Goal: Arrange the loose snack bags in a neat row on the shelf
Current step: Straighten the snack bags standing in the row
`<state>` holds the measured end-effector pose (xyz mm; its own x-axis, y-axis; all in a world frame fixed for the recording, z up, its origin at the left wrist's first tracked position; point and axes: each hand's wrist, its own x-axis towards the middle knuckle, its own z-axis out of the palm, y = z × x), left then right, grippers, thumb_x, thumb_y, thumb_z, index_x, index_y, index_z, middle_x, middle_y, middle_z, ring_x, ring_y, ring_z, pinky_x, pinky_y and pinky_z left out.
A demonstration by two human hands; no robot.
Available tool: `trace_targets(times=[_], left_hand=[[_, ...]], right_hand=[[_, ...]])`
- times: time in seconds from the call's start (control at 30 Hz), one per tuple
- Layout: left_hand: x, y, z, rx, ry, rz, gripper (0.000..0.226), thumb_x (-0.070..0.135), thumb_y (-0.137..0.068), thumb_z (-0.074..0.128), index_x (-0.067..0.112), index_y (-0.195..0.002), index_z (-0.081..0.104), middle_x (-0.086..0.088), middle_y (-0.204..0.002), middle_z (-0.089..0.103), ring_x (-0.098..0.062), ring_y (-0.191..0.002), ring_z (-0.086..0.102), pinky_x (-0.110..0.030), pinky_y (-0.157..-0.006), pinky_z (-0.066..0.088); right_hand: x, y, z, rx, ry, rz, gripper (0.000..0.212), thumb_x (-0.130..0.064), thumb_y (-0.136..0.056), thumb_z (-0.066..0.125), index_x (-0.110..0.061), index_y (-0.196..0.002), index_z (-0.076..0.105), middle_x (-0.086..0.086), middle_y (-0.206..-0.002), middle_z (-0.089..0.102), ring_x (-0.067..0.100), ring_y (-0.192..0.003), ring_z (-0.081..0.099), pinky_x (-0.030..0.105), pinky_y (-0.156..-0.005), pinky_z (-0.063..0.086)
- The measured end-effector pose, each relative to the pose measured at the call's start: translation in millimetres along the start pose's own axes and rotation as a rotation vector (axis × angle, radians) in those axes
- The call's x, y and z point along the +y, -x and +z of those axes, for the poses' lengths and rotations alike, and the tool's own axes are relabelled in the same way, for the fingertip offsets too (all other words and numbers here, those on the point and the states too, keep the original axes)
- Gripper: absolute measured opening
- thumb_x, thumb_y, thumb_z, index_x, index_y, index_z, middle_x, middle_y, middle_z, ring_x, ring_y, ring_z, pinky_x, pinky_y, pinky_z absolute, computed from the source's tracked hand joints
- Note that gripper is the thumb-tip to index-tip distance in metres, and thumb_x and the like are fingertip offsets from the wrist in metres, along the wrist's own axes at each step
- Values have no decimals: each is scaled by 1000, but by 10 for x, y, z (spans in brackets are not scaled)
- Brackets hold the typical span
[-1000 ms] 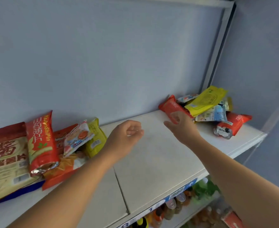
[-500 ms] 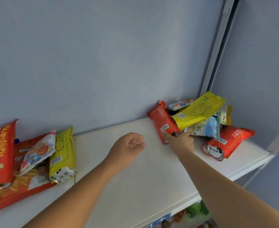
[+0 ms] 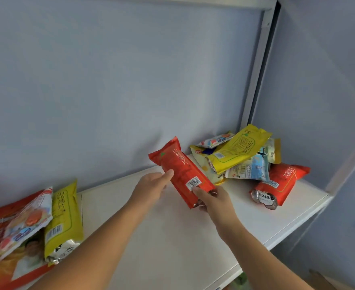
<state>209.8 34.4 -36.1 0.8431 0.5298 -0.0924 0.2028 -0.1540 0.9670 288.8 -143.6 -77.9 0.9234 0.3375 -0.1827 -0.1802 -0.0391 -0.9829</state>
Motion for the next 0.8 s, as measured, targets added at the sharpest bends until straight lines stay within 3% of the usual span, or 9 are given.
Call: trace_targets(times=[0.07,0.17,0.27,0.33,0.43,0.6,0.73,0.8], left_hand=[[26,-20,6,-51,150,-68,74,79,-66,70,16,-104,70,1,-102,75,-17,-101,70,-40,-96,56],[113,-33,-3,-179,351,-74,59,55,-80,71,19,-125,64,-5,-111,78,-25,-105,74,-39,-89,57],[223,-11,-12,-259,303,12,53,43,-84,71,17,-129,61,-6,-115,77,-27,-108,73,-43,-90,58],[285,19,-10,-283,252,60,47,41,-87,70,19,-128,62,-5,-116,76,-26,-108,73,-47,-95,57],[341,47,-33,-273,226,90,41,39,-89,69,20,-125,64,-4,-115,77,-25,-106,74,-49,-96,57],[400,72,-70,-254,169,116,41,37,-87,72,22,-124,65,0,-113,77,-21,-104,75,-48,-95,58],[416,44,-47,-50,69,141,53,48,-74,83,27,-120,66,7,-112,77,-17,-101,75,-48,-92,59],[432,54,-4,42,36,166,61,55,-66,82,25,-117,66,8,-112,76,-14,-99,75,-43,-87,61]], right_hand=[[14,130,18,-86,-95,-4,52,-33,-75,85,-13,-118,64,7,-108,77,23,-95,76,37,-84,61],[29,222,-31,-223,-105,1,67,-38,-65,85,-12,-122,61,8,-114,77,28,-104,75,45,-95,60],[-14,276,-71,-308,18,-28,77,-46,-57,84,-17,-124,60,3,-115,75,22,-103,74,37,-88,61],[-41,305,-65,-336,65,-55,77,-48,-59,85,-19,-125,59,-1,-113,75,10,-94,74,24,-77,58],[-47,320,-38,-355,74,-90,73,-45,-65,85,-20,-127,57,-2,-114,74,5,-92,74,18,-73,55],[-63,330,6,-299,89,-142,61,-46,-74,83,-22,-125,58,-5,-115,73,6,-97,72,19,-74,55],[-6,343,111,3,355,-386,55,-43,-85,81,-38,-130,49,-20,-122,56,-2,-116,54,14,-83,44],[-42,349,171,-27,414,-489,55,-41,-82,81,-38,-128,50,-20,-120,55,-2,-114,53,13,-84,41]])
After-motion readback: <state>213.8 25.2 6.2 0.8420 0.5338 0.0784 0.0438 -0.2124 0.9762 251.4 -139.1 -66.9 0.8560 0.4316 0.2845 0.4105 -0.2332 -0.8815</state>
